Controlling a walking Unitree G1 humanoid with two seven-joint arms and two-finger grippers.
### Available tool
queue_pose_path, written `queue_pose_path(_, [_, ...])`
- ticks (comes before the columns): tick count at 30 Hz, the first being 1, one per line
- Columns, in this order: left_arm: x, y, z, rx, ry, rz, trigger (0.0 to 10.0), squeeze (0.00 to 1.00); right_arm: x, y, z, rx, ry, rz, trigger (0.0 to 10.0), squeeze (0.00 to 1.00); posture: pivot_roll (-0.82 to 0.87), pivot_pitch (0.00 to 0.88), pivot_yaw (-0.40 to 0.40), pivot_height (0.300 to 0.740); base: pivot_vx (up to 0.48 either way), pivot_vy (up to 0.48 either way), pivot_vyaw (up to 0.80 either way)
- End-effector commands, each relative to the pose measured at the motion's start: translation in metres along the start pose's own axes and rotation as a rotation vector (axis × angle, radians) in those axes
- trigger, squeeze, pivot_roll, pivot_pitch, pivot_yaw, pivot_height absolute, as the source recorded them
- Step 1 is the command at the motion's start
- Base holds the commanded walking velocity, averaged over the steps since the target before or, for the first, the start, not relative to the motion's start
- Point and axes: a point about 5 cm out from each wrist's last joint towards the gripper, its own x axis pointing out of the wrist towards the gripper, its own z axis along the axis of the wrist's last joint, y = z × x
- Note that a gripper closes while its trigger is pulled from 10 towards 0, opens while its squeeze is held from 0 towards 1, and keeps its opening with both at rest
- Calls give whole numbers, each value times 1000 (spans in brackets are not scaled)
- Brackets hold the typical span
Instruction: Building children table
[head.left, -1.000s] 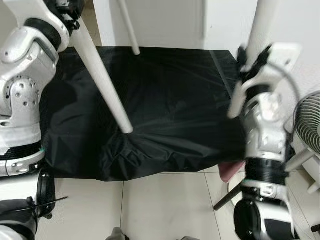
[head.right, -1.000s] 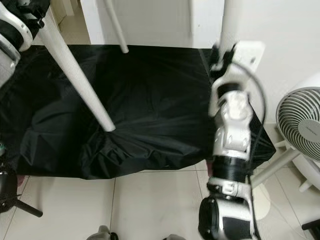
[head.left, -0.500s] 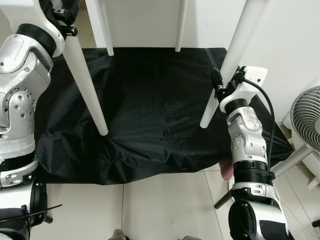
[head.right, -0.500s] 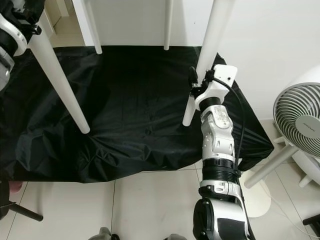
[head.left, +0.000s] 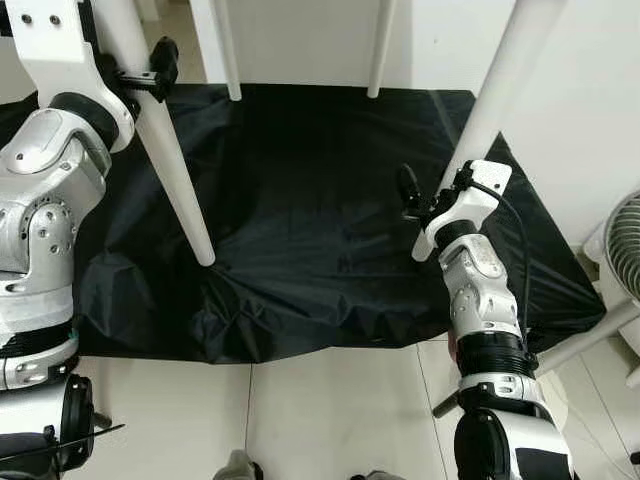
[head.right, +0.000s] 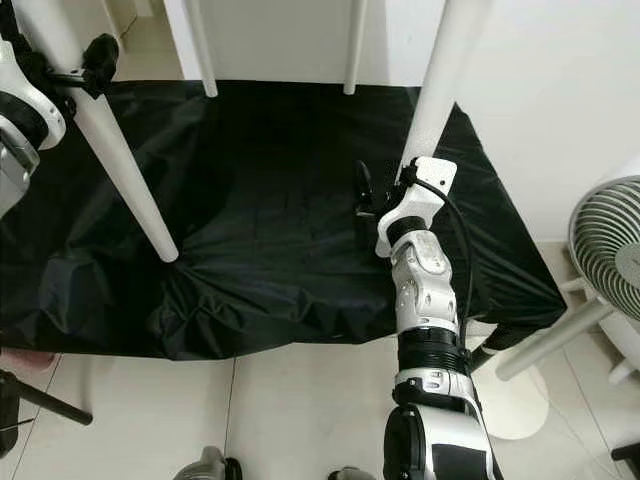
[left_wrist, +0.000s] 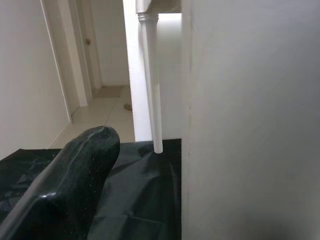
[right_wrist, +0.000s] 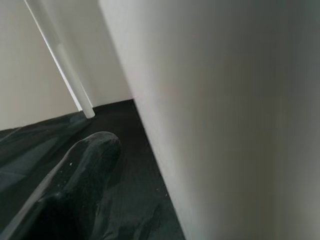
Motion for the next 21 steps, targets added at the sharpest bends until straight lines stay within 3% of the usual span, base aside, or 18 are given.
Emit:
queue_pose_path(1, [-4, 9, -8, 11, 31, 41, 10000, 1000, -2, -4, 1, -4, -23, -8, 10000, 1000, 129, 57, 13, 740, 0, 0, 0])
queue_pose_path(9, [-14, 8, -21, 10, 67, 29, 10000, 1000, -10, -9, 0, -41, -39, -28, 10000, 1000, 132, 57, 10, 740, 0, 0, 0])
queue_pose_path(16, [-35, 8, -40, -26, 52, -14, 10000, 1000, -26, -17, -3, -106, -73, -75, 10000, 1000, 136, 55, 0, 740, 0, 0, 0])
queue_pose_path(18, [-40, 6, -43, -34, 46, -31, 10000, 953, -29, -17, -4, -124, -81, -78, 10000, 1000, 136, 55, 0, 740, 0, 0, 0])
queue_pose_path(19, [-45, 5, -45, -36, 41, -38, 10000, 863, -32, -17, -4, -137, -88, -77, 10000, 1000, 137, 55, -6, 740, 0, 0, 0])
queue_pose_path(20, [-45, 5, -45, -36, 41, -38, 10000, 863, -32, -17, -4, -137, -88, -77, 10000, 1000, 137, 55, -6, 740, 0, 0, 0])
queue_pose_path(21, [-50, 5, -50, -44, 40, -42, 10000, 0, -36, -16, -6, -141, -90, -73, 10000, 0, 137, 55, -6, 740, 0, 0, 0])
